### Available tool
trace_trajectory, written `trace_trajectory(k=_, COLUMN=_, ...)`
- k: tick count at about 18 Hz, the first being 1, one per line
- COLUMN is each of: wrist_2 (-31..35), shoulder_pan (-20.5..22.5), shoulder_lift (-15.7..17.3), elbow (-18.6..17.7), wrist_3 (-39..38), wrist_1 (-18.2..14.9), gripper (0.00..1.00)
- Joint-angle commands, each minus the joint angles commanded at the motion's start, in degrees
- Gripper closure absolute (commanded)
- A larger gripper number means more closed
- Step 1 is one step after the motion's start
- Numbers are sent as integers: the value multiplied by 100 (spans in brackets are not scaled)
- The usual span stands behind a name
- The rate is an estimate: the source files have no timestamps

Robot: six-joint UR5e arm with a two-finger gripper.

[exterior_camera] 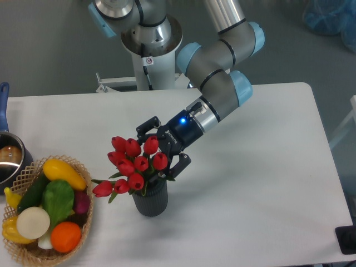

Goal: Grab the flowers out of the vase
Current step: 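Adjust the grip on the tulip stems, tightening around the bunch, then lift the gripped tulips straight up out of the black vase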

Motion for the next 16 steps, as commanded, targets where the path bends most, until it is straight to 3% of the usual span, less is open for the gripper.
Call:
trace_trajectory(k=4, wrist_2=-9, shoulder_pan=-35, shoulder_lift=9, elbow=9, wrist_3=-44, wrist_1=-9, gripper=3)
trace_trajectory(k=7, wrist_2=-35, shoulder_pan=-26, shoulder_lift=26, elbow=-17, wrist_3=-88, wrist_1=-17, gripper=34)
trace_trajectory(k=12, wrist_2=-44, shoulder_pan=9, shoulder_lift=35, elbow=-18, wrist_3=-219, wrist_1=-9, gripper=60)
trace_trajectory(k=16, wrist_2=-44, shoulder_pan=35, shoulder_lift=35, elbow=-18, wrist_3=-255, wrist_1=-9, gripper=75)
